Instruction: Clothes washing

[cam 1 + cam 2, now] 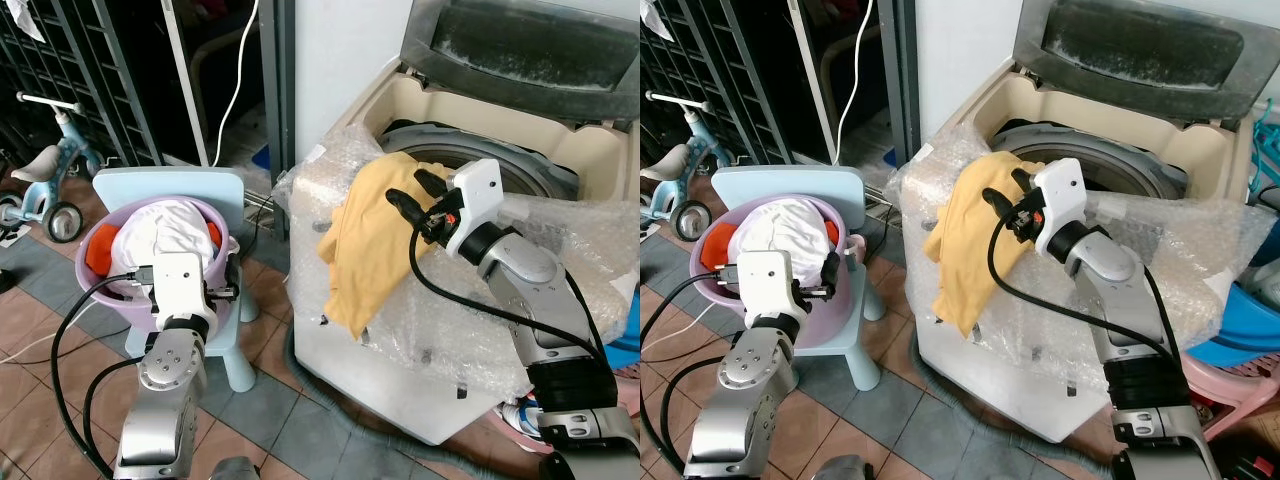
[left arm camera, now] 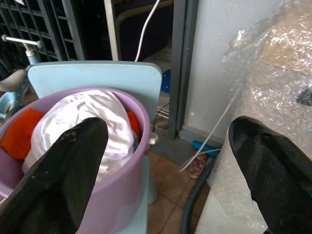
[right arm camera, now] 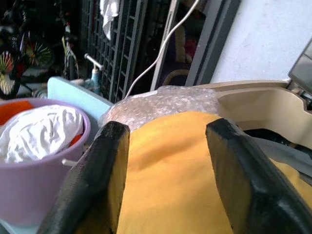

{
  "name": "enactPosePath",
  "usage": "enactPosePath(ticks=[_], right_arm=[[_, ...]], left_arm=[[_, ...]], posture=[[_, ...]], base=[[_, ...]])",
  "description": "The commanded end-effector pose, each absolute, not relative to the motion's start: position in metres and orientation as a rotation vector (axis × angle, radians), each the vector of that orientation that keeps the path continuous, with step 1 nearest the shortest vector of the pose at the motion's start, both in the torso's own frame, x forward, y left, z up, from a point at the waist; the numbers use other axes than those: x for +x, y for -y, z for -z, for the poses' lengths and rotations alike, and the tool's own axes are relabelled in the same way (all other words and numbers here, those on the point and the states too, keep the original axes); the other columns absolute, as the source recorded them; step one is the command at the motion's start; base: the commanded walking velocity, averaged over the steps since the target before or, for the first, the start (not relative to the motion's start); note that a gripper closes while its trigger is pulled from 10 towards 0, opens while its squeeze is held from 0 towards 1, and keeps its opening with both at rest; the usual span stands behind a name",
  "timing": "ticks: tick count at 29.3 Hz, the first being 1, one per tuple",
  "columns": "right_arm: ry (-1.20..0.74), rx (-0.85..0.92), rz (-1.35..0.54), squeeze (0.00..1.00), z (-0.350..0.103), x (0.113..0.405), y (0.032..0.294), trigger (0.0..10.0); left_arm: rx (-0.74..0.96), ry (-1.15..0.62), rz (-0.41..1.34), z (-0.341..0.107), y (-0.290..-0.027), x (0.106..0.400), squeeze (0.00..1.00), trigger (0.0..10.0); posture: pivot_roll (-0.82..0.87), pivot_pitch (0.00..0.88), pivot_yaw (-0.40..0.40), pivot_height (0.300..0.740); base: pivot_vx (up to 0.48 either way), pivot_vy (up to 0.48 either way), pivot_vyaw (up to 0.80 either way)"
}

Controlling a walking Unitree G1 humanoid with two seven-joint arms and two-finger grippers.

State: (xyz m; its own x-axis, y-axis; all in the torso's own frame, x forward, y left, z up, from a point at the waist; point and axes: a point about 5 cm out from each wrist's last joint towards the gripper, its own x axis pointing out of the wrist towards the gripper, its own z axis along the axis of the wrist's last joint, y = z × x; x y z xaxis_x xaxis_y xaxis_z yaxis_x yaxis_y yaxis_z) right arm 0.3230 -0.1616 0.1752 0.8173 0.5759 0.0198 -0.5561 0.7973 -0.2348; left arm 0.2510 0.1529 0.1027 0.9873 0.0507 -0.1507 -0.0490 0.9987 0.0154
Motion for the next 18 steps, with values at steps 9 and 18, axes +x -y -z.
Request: enactPosePath(ticks=[9, 18], right_arm=[[-0.019, -0.396, -0.545, 0.0, -0.161, 0.329, 0.17, 0.0], [-0.057, -0.384, -0.44, 0.0, -0.16, 0.337, 0.179, 0.0]], left_arm=[[0.012, -0.132, -0.049, -0.109, -0.148, 0.254, 0.0, 10.0], [0.001, -0.137, -0.037, -0.108, -0.146, 0.254, 0.0, 10.0]], posture=[[-0.05, 0.0, -0.031, 0.74], [-0.07, 0.0, -0.022, 0.74]], base=[[0.0, 0.0, 0.0], [0.0, 0.0, 0.0]])
